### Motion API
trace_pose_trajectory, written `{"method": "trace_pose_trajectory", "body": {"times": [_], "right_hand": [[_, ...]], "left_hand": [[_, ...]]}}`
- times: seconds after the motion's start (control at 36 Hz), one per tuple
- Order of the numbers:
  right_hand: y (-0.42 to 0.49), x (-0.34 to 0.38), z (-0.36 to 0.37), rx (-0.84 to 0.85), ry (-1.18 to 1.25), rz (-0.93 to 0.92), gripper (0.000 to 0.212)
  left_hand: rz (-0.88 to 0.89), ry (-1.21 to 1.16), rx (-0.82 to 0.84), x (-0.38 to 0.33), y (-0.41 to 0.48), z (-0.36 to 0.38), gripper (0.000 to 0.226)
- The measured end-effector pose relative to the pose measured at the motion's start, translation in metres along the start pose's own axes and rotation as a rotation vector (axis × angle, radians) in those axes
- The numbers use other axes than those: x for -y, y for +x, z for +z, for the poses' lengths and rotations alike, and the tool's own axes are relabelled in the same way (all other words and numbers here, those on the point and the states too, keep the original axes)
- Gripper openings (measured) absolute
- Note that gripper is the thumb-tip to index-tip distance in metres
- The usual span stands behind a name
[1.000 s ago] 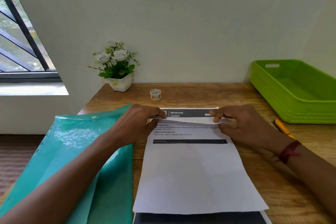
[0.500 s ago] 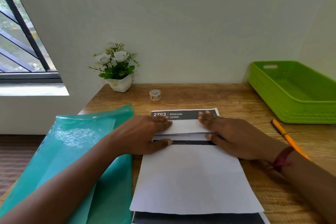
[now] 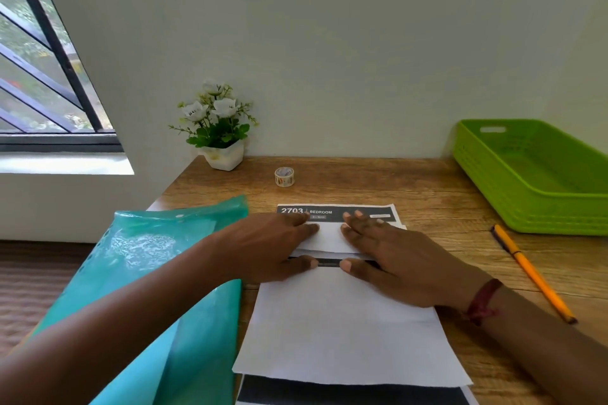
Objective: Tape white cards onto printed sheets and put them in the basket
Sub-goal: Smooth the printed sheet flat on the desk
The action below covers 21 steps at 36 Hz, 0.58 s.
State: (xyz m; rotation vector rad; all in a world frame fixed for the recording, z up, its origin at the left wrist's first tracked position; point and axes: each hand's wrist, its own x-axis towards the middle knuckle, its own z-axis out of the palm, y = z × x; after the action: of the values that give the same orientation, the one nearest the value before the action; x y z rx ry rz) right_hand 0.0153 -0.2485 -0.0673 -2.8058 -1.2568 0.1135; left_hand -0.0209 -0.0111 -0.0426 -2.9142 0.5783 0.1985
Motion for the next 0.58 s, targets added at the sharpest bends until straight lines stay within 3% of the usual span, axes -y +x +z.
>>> {"method": "trace_pose_trajectory", "body": {"times": [0.19,0.44,0.58], "right_hand": [[0.000,0.009,0.001,-0.002,0.044,0.012,0.088],[0.003,0.012,0.002,-0.016,0.099,0.090,0.094],[0.006,0.016,0.005,-0.018,0.077,0.115,0.064]], "left_hand": [[-0.107,-0.114,-0.004,-0.027,-0.004,-0.004,0.064],[-0.222,-0.095,0.048,-0.041,-0.001,0.020,0.066],[-0.260,-0.104,0.028,-0.046,-0.005,0.024,0.063]]}}
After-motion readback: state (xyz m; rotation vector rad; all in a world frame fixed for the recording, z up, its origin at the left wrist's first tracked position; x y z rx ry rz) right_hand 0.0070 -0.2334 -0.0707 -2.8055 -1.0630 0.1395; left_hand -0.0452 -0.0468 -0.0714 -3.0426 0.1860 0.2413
